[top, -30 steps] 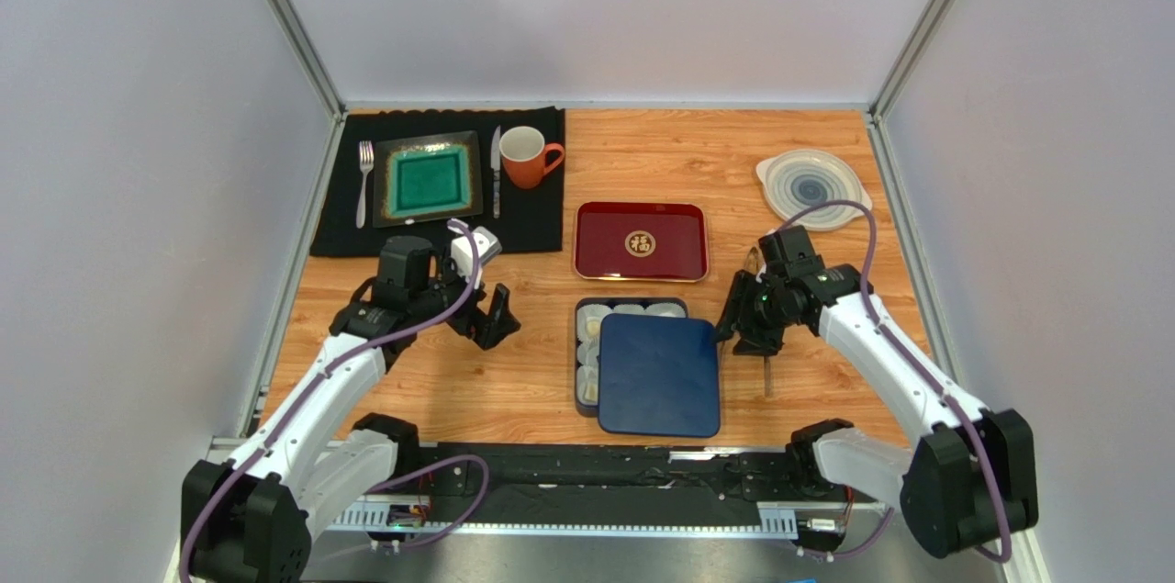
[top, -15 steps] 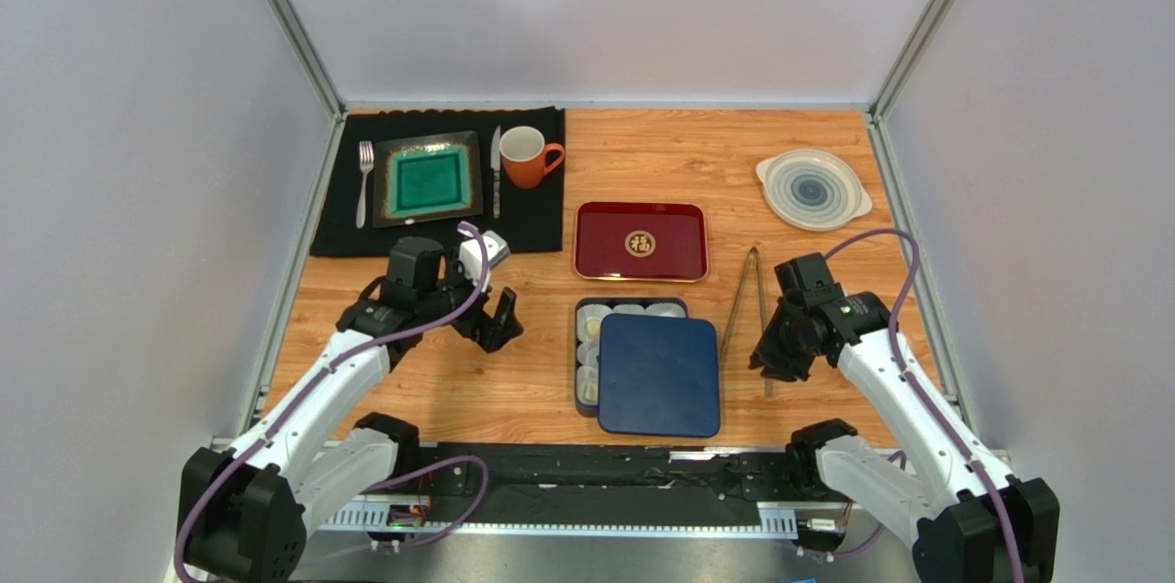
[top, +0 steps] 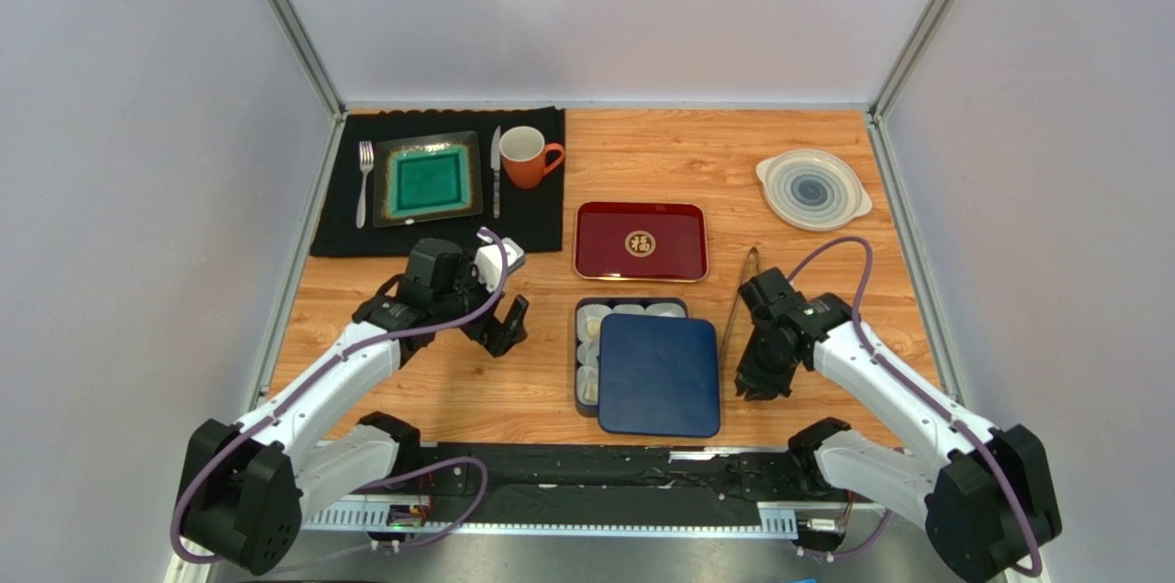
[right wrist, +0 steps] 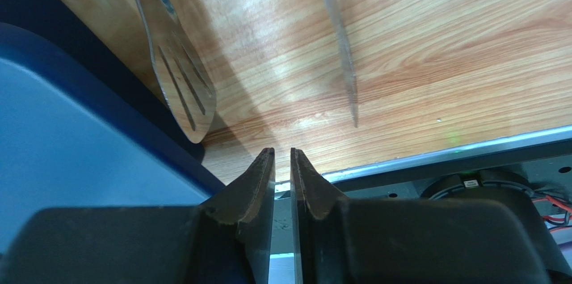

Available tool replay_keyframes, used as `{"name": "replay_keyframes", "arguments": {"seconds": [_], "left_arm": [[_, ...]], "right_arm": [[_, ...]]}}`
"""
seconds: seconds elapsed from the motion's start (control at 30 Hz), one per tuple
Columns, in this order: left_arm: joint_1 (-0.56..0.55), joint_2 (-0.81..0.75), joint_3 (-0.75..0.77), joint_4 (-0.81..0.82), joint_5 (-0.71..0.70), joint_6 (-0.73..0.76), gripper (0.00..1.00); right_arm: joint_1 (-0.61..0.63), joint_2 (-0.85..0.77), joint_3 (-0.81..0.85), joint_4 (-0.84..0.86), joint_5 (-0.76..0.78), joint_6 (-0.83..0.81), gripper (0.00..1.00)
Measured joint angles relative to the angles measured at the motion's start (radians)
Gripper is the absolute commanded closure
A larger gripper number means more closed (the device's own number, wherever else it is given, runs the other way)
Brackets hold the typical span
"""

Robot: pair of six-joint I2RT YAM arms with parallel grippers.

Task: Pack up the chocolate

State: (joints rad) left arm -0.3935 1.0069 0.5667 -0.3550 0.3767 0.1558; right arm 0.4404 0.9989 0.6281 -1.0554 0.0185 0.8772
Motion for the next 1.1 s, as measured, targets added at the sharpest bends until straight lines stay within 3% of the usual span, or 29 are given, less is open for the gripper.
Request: {"name": "replay_keyframes", "arguments": {"seconds": [0.43, 1.1], "left_arm": [[-0.018, 0.005, 0.0, 0.0, -0.023, 0.009, 0.01], [-0.032, -0.008, 0.0, 0.001, -0.04, 0.01, 0.01]], "right_arm": [[0.091, 0.067, -0.047, 0.058, 0.01, 0.073, 0.82], [0.244, -0.055, -0.129, 0.066, -0.006, 0.197, 0.75]]}}
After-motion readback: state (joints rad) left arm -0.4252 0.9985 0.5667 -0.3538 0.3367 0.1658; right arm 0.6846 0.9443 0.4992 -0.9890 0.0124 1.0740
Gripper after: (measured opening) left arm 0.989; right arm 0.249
